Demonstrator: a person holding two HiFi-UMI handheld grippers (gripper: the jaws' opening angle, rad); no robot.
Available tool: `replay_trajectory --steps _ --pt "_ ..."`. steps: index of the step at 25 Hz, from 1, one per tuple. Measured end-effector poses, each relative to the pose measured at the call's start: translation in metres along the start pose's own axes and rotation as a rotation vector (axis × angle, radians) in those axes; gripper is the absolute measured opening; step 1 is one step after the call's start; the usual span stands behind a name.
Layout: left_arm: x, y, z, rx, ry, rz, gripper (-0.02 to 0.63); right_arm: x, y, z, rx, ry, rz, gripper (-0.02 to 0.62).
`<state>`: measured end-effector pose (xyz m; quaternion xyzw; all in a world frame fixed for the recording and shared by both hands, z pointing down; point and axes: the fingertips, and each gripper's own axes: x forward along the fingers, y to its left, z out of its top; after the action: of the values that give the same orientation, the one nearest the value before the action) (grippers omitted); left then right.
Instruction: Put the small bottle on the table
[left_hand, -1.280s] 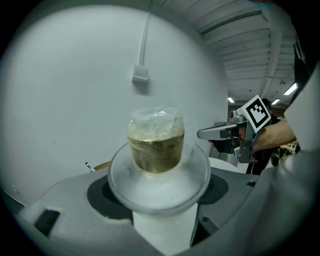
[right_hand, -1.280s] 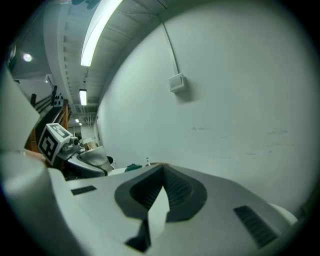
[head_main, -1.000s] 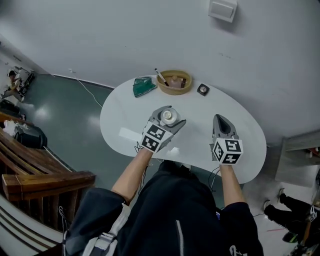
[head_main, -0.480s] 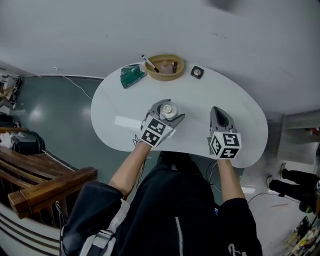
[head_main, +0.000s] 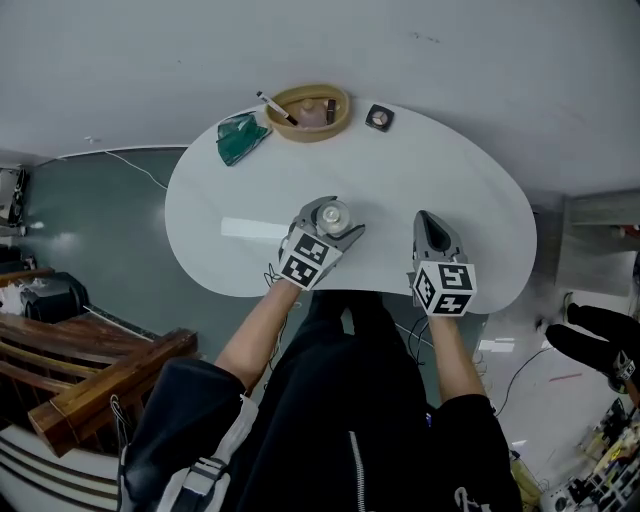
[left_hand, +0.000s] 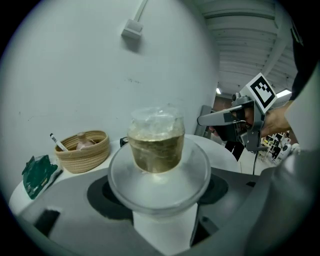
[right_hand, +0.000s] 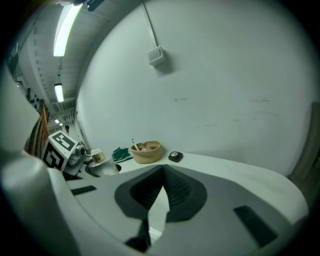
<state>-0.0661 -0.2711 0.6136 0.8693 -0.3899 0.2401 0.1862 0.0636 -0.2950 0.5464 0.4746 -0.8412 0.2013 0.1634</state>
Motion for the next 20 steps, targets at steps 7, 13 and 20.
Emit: replay_trajectory --steps 7,13,20 --pt "0.033 0.011 0.005 0.042 0.016 -0.032 0.344 0.001 -0.015 -0.011 0.025 0.022 -0.031 0.003" --pt "0.065 0.020 0.003 0.062 0.028 -0.051 0.344 0.003 -0.029 -0.019 0.049 0.039 -0.063 0.003" --pt "0.101 0.030 -0.006 0.064 0.059 -0.064 0.344 0.004 -0.046 -0.028 0.065 0.065 -0.095 0.003"
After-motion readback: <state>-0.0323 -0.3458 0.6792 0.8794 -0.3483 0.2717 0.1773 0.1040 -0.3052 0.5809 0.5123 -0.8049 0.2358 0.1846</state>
